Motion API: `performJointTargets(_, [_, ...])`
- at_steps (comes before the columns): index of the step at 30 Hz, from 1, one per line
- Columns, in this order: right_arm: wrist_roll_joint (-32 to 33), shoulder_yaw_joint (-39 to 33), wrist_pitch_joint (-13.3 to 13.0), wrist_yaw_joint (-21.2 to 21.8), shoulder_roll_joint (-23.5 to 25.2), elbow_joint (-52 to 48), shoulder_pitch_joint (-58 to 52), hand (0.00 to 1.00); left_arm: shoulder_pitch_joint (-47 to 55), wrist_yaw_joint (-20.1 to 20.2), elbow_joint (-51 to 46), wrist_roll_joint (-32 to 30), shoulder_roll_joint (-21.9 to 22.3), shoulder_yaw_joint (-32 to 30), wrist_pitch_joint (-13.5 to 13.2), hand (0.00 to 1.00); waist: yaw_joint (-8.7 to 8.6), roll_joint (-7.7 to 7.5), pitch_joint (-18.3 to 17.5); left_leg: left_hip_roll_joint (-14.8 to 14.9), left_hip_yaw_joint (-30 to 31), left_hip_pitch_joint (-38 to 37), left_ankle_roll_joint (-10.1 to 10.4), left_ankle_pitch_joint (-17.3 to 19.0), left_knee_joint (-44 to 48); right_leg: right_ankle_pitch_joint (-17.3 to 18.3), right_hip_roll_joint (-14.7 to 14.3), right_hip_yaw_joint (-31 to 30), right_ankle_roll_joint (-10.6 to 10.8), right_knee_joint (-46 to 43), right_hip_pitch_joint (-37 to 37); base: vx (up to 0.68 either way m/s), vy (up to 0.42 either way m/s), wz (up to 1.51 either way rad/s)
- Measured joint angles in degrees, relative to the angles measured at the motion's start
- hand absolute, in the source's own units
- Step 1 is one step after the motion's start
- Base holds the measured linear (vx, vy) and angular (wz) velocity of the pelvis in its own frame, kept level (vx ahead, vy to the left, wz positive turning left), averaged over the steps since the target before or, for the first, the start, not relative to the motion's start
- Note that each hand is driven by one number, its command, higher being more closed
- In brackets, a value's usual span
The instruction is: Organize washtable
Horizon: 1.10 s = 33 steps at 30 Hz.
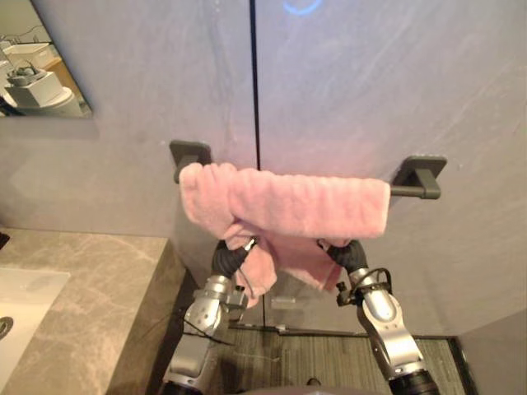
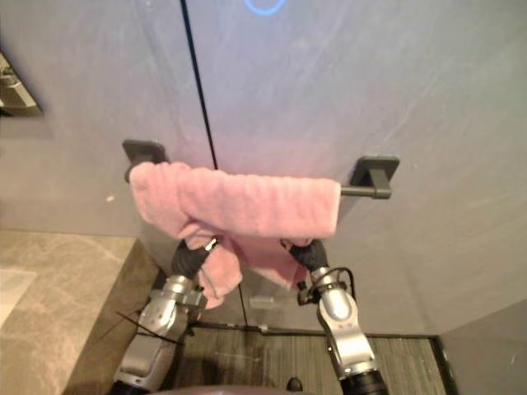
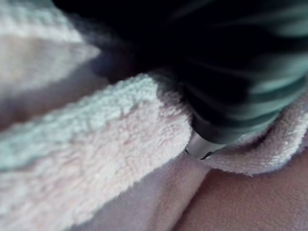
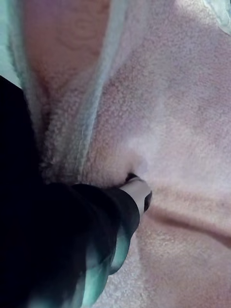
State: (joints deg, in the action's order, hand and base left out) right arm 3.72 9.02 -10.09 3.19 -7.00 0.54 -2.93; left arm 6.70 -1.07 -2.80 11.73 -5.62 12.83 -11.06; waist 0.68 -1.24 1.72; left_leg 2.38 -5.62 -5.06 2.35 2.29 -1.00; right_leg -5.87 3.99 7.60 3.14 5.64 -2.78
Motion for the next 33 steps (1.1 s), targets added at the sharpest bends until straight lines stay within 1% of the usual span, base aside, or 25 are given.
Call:
performJointTargets(3, [-0.53, -0.33, -0.08, -0.69, 0.58, -0.84, -0.30, 1.00, -0.49, 0.19, -0.07, -0.01, 0.13, 0.00, 0.00, 1.00, -0.02, 0.01, 0.01, -0.33, -0.34, -0.20, -0.14, 0.11, -0.05, 0.02, 0.13, -0.26, 0.04, 0.00, -0.01, -0.03, 0.011, -0.05])
performJointTargets(9, [-2.22, -2.35, -0.30, -0.71, 2.28, -2.69, -2.18, 1.00, -0.48, 1.29, -0.14, -0.01, 1.16, 0.32, 0.00, 1.00, -0.14, 0.07, 0.04, -0.35, -0.90, -0.52, -0.31, 0.29, -0.17, 0.16, 0.17, -0.95, 0.23, 0.00, -0.02, -0.02, -0.003, -0.04])
performJointTargets(11, [-2.22, -2.75, -0.30, -0.73, 2.25, -2.72, -2.32, 1.00, -0.48, 1.87, -0.26, -0.01, 1.32, 0.55, 0.01, 1.00, -0.36, 0.07, 0.04, -0.37, -1.00, -0.56, -0.38, 0.35, -0.18, 0.18, 0.18, -1.04, 0.26, 0.00, -0.01, -0.01, -0.003, -0.02])
performJointTargets(15, [-2.30, -3.50, -0.66, -0.73, 2.44, -4.69, -3.77, 1.00, -0.45, 2.41, -1.46, -0.01, 1.59, 1.03, 0.06, 1.00, -1.46, 0.34, 0.20, -0.37, -1.06, -0.58, -0.51, 0.45, -0.18, 0.24, 0.25, -1.11, 0.34, 0.00, -0.01, 0.00, 0.000, 0.00])
performJointTargets(19, [-2.31, -5.28, -0.67, -0.84, 3.31, -4.73, -4.22, 1.00, -0.45, 2.51, -1.79, 0.00, 1.63, 2.83, 0.13, 1.00, -1.61, 0.48, 0.28, -0.35, -1.37, -0.71, -0.56, 0.57, -0.18, 0.27, 0.25, -1.37, 0.39, 0.00, 0.00, -0.03, -0.010, -0.04])
performJointTargets(22, [-2.32, -6.07, -0.67, -0.84, 3.35, -4.73, -4.54, 1.00, -0.45, 3.53, -1.79, 0.00, 1.99, 3.06, 0.69, 1.00, -1.86, 0.79, 0.47, -0.35, -1.51, -0.77, -0.57, 0.60, -0.18, 0.31, 0.26, -1.47, 0.45, 0.00, 0.00, -0.02, -0.008, -0.01])
performJointTargets(27, [-2.63, -6.11, -0.68, -0.84, 3.35, -4.73, -5.48, 1.00, -0.45, 3.55, -1.79, 0.00, 2.00, 3.33, 0.82, 1.00, -2.53, 1.41, 0.62, -0.35, -1.66, -0.78, -0.55, 0.63, -0.19, 0.32, 0.24, -1.57, 0.47, 0.00, 0.08, -0.02, -0.006, -0.01])
performJointTargets(33, [-3.28, -6.17, -0.68, -0.83, 3.50, -4.72, -5.80, 1.00, -0.45, 3.56, -1.77, 0.00, 2.01, 3.33, 0.89, 1.00, -2.91, 1.57, 0.70, -0.33, -1.75, -0.79, -0.59, 0.68, -0.19, 0.35, 0.25, -1.60, 0.50, -0.01, 0.08, -0.03, -0.011, -0.01])
